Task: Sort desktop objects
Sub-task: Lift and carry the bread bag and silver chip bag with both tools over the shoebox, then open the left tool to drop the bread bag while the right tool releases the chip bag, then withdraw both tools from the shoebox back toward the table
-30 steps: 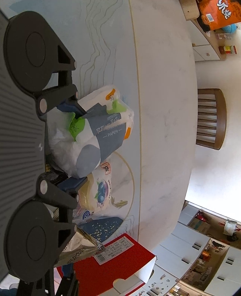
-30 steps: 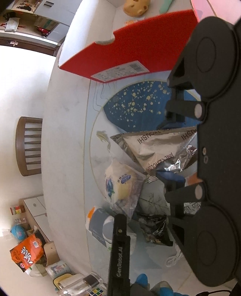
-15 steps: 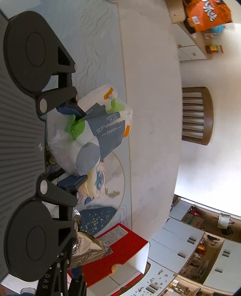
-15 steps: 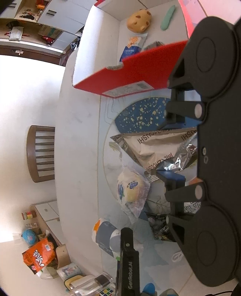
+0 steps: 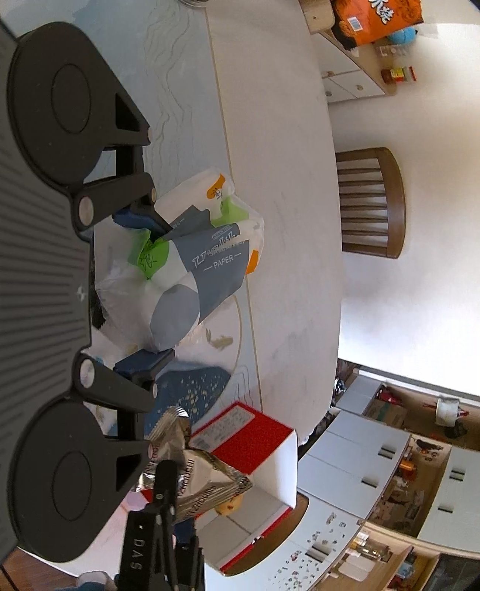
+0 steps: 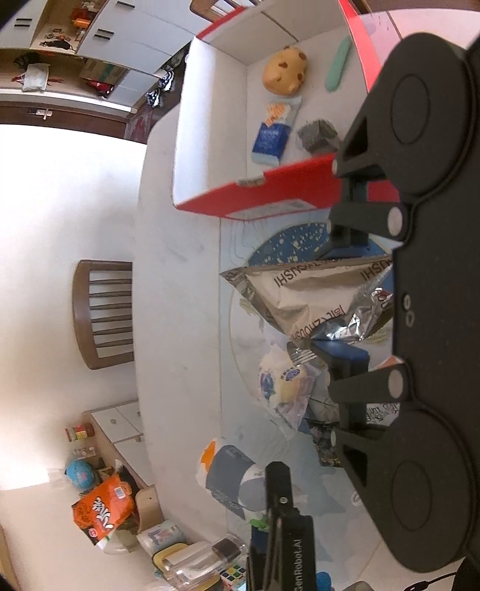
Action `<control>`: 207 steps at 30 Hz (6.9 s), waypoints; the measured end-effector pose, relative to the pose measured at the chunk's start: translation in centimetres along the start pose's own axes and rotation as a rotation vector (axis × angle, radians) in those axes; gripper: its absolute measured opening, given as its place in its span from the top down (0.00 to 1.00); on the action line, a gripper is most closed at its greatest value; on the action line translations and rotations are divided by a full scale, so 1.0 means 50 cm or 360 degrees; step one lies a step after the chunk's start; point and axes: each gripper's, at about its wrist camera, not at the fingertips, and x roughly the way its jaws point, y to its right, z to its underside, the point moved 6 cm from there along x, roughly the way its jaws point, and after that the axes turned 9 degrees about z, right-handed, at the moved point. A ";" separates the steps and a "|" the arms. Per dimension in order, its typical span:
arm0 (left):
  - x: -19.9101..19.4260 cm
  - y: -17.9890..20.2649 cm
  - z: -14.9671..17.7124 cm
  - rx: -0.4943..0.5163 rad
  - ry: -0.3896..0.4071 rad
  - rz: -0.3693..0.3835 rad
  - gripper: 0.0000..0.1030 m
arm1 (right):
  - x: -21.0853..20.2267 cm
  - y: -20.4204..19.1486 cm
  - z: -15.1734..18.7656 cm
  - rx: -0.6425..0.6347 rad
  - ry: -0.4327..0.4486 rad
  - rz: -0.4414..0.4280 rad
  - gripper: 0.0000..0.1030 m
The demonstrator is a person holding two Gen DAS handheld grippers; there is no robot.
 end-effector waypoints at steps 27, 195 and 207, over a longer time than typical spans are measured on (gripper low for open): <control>0.021 0.202 -0.057 0.0154 -0.0017 0.0114 0.39 | -0.074 0.196 -0.042 0.0068 0.0108 0.0058 0.59; 0.066 0.381 -0.071 0.0354 -0.0181 0.0460 0.18 | -0.116 0.259 0.005 0.0003 -0.0041 -0.0063 0.26; 0.008 0.312 -0.036 0.0385 -0.0142 0.0453 0.18 | -0.119 0.161 0.013 0.0019 -0.0001 -0.0059 0.26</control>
